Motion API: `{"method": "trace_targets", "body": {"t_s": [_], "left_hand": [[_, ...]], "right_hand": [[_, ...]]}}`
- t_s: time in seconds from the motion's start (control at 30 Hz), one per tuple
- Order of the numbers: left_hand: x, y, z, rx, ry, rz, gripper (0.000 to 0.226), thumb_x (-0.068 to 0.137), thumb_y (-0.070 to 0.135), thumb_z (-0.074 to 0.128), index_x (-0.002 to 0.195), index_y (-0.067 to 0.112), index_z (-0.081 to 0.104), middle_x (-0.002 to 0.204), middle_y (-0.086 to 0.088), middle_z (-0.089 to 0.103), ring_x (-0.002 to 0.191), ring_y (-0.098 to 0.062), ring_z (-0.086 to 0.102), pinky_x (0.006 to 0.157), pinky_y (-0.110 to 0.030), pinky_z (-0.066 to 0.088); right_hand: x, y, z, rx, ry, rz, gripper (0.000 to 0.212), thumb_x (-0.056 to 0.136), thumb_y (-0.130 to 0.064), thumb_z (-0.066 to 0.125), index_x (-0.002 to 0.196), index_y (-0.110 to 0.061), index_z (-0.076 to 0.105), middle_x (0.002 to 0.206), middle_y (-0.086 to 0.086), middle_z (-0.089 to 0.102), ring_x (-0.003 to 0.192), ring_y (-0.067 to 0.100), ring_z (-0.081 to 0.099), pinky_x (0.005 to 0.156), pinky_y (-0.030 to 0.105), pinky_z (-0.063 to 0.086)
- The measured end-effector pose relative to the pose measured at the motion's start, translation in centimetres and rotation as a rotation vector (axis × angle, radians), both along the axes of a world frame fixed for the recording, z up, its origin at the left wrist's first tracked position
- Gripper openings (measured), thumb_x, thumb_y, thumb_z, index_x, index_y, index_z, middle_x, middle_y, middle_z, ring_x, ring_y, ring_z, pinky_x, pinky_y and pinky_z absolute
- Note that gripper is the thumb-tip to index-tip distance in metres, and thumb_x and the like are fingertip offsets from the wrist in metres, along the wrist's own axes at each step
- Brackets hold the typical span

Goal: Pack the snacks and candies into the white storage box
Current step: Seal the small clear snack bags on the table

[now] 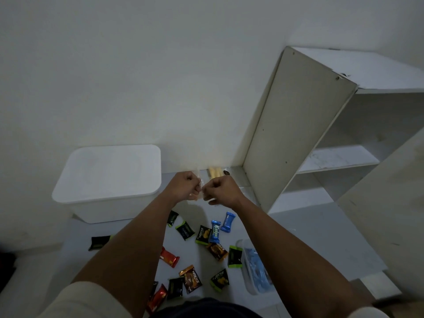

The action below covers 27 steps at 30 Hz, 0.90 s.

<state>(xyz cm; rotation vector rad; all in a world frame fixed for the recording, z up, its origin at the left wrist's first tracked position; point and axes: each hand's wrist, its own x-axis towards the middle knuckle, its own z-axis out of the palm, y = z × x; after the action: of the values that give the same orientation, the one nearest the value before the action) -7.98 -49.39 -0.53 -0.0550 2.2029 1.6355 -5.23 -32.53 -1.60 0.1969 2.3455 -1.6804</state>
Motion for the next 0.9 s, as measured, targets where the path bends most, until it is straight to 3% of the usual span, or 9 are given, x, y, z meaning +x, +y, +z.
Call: {"method": "trace_targets", "body": {"t_s": [0.07, 0.2, 0.33, 0.43, 0.53, 0.6, 0.67, 0.77, 0.9], "left_hand": [[0.4, 0.2, 0.1, -0.029, -0.026, -0.027, 0.016, 0.093, 0.015, 0.057, 0.083, 0.009, 0.067, 0.082, -0.009, 0.071, 0.078, -0.020, 0.067, 0.067, -0.031, 0.059], [0.7, 0.4, -0.2, -0.052, -0.076, -0.072, 0.020, 0.093, 0.013, 0.054, 0.081, 0.006, 0.069, 0.084, -0.012, 0.070, 0.078, -0.020, 0.068, 0.072, -0.035, 0.061], [1.0, 0.2, -1.4, 0.072, -0.168, -0.041, 0.017, 0.095, 0.010, 0.056, 0.095, -0.002, 0.068, 0.096, -0.020, 0.073, 0.087, -0.025, 0.071, 0.080, -0.043, 0.063], [1.1, 0.2, -2.8, -0.007, -0.045, 0.055, 0.012, 0.094, 0.016, 0.055, 0.103, 0.013, 0.063, 0.098, -0.014, 0.072, 0.089, -0.025, 0.070, 0.084, -0.046, 0.061], [0.3, -0.4, -4.5, -0.074, 0.074, 0.135, 0.053, 0.087, 0.012, 0.055, 0.136, 0.030, 0.047, 0.129, 0.000, 0.054, 0.106, -0.023, 0.060, 0.085, -0.039, 0.056], [0.1, -0.4, -5.0, -0.101, 0.061, 0.095, 0.067, 0.086, 0.009, 0.059, 0.146, 0.032, 0.042, 0.133, 0.006, 0.042, 0.112, -0.019, 0.051, 0.087, -0.034, 0.050], [-0.3, -0.3, -5.7, -0.114, 0.060, 0.082, 0.052, 0.088, 0.010, 0.061, 0.137, 0.026, 0.053, 0.132, 0.006, 0.048, 0.114, -0.016, 0.052, 0.088, -0.030, 0.046], [-1.3, -0.2, -6.4, -0.074, 0.123, 0.176, 0.009, 0.095, 0.015, 0.064, 0.103, 0.020, 0.063, 0.114, 0.003, 0.064, 0.109, -0.018, 0.060, 0.090, -0.032, 0.046], [-3.3, -0.1, -7.2, -0.067, 0.112, 0.280, 0.009, 0.096, 0.018, 0.061, 0.087, 0.021, 0.058, 0.095, -0.003, 0.071, 0.093, -0.025, 0.068, 0.084, -0.042, 0.053]], "right_hand": [[0.1, -0.1, -0.3, 0.034, 0.051, 0.010, 0.014, 0.093, -0.008, 0.064, 0.093, 0.003, 0.073, 0.084, 0.015, 0.074, 0.078, 0.019, 0.073, 0.069, 0.033, 0.062], [0.6, -0.2, -0.6, 0.022, 0.005, 0.013, 0.014, 0.093, -0.004, 0.062, 0.095, 0.005, 0.072, 0.091, 0.022, 0.073, 0.081, 0.023, 0.072, 0.065, 0.031, 0.062], [0.6, 0.6, -0.3, -0.015, -0.118, 0.009, 0.012, 0.091, -0.005, 0.065, 0.095, 0.000, 0.074, 0.085, 0.010, 0.073, 0.077, 0.017, 0.072, 0.065, 0.032, 0.062], [0.3, 1.4, -0.9, 0.090, -0.076, 0.038, 0.011, 0.092, -0.010, 0.066, 0.094, -0.004, 0.075, 0.086, 0.007, 0.072, 0.077, 0.013, 0.070, 0.070, 0.034, 0.060], [0.1, 2.4, -1.4, 0.096, -0.072, 0.097, 0.011, 0.093, -0.014, 0.068, 0.096, -0.006, 0.076, 0.088, 0.004, 0.073, 0.080, 0.011, 0.070, 0.071, 0.031, 0.059], [-0.5, 3.1, -1.4, 0.088, -0.067, 0.133, 0.010, 0.093, -0.013, 0.068, 0.097, -0.007, 0.076, 0.089, 0.004, 0.074, 0.080, 0.010, 0.071, 0.074, 0.032, 0.060], [-1.6, 3.6, -1.3, 0.059, -0.071, 0.131, 0.011, 0.093, -0.012, 0.069, 0.097, -0.006, 0.076, 0.092, 0.011, 0.075, 0.083, 0.014, 0.071, 0.079, 0.037, 0.060], [-3.1, 3.9, -1.4, 0.001, -0.100, 0.108, 0.013, 0.094, -0.011, 0.067, 0.099, -0.003, 0.075, 0.098, 0.018, 0.076, 0.083, 0.019, 0.071, 0.081, 0.041, 0.060], [-5.5, 3.4, -2.5, -0.187, -0.186, -0.019, 0.029, 0.099, -0.027, 0.062, 0.110, -0.002, 0.070, 0.106, 0.019, 0.074, 0.084, 0.023, 0.074, 0.073, 0.038, 0.060]]}}
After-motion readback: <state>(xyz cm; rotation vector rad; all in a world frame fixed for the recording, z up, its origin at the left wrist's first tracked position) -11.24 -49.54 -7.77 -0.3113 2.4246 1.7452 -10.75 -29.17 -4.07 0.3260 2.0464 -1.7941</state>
